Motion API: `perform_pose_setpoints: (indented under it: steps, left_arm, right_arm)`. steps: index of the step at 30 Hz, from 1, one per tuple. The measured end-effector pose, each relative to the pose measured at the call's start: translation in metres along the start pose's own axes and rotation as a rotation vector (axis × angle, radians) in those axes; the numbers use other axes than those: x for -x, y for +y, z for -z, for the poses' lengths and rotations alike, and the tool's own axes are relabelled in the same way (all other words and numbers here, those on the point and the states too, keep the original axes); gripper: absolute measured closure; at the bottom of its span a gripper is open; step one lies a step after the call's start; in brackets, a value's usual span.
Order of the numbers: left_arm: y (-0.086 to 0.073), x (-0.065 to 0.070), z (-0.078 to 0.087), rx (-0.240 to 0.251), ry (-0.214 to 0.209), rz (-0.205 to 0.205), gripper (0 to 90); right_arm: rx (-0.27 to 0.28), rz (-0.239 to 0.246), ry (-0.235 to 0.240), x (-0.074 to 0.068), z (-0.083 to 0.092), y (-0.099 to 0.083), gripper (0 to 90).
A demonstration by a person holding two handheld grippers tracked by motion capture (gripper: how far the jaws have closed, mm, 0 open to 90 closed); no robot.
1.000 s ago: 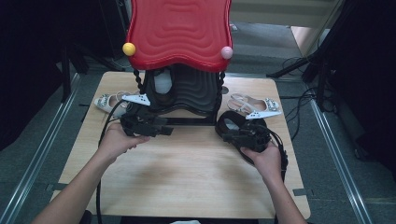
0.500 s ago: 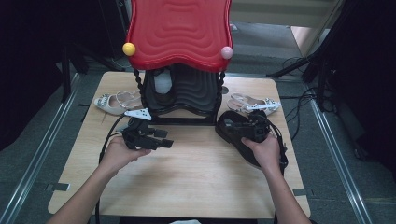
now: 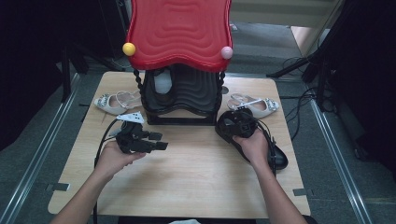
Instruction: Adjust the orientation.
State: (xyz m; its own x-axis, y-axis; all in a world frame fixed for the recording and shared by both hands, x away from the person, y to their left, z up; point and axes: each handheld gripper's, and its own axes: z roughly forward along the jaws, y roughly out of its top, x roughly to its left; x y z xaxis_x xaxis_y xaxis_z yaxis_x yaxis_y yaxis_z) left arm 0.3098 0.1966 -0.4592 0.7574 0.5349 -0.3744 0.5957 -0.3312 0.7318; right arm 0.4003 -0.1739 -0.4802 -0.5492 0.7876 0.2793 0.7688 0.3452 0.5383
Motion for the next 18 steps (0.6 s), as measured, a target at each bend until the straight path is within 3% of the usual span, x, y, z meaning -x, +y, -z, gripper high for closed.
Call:
perform_pose_setpoints:
  steps: [2, 5, 14, 18]
  left_arm:
    - [-0.001, -0.001, -0.001, -0.003, 0.005, 0.005, 43.8]
    - [-0.002, -0.002, -0.001, 0.001, 0.008, 0.014, 43.8]
    - [-0.003, -0.006, -0.001, -0.003, -0.002, 0.034, 43.0]
    - [-0.003, -0.007, -0.002, -0.006, -0.005, 0.033, 43.0]
  right_arm:
    - [-0.013, 0.031, -0.030, -0.003, -0.003, 0.000, 79.7]
    - [0.014, 0.057, -0.052, -0.004, -0.004, -0.004, 86.2]
    - [0.001, 0.067, -0.028, -0.004, 0.005, -0.004, 86.9]
    - [0.004, 0.097, -0.028, -0.007, 0.014, -0.005, 87.1]
